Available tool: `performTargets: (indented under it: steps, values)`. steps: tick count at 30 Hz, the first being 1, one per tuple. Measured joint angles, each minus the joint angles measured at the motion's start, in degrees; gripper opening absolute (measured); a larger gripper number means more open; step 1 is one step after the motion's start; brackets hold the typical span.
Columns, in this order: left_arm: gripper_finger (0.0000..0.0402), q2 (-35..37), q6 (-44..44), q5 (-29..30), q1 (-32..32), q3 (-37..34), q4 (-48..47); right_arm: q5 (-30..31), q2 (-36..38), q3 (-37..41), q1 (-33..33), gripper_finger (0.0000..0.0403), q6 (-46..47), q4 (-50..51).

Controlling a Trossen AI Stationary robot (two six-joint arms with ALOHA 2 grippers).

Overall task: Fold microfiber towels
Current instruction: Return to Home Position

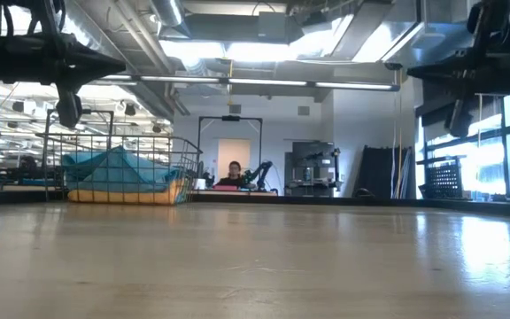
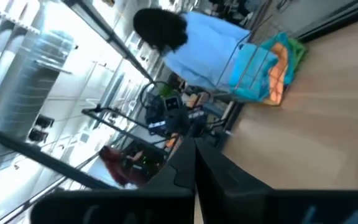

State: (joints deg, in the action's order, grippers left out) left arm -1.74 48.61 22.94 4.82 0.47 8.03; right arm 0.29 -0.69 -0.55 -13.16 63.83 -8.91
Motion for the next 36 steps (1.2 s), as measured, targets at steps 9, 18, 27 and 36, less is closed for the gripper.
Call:
performTargets:
  steps: [9,18,27,36]
  values:
    - [0.0000,0.00,-17.09,0.02,-0.02,0.00,-1.61,3.13,-0.77,0.14,7.85,0.0003,-9.03,4.11]
    - [0.0000,-0.02,-36.63,0.11,-0.02,0.00,-3.70,-1.23,-0.79,0.14,8.34,0.0016,-35.88,7.88]
    - [0.0000,-0.07,-46.20,-1.16,-0.02,0.00,-4.40,-1.44,-0.78,0.14,8.32,0.0006,-50.12,7.84]
    - [0.0000,-0.07,-46.26,-1.52,-0.02,0.00,-4.44,-1.44,-0.79,0.14,8.32,0.0026,-58.09,7.83]
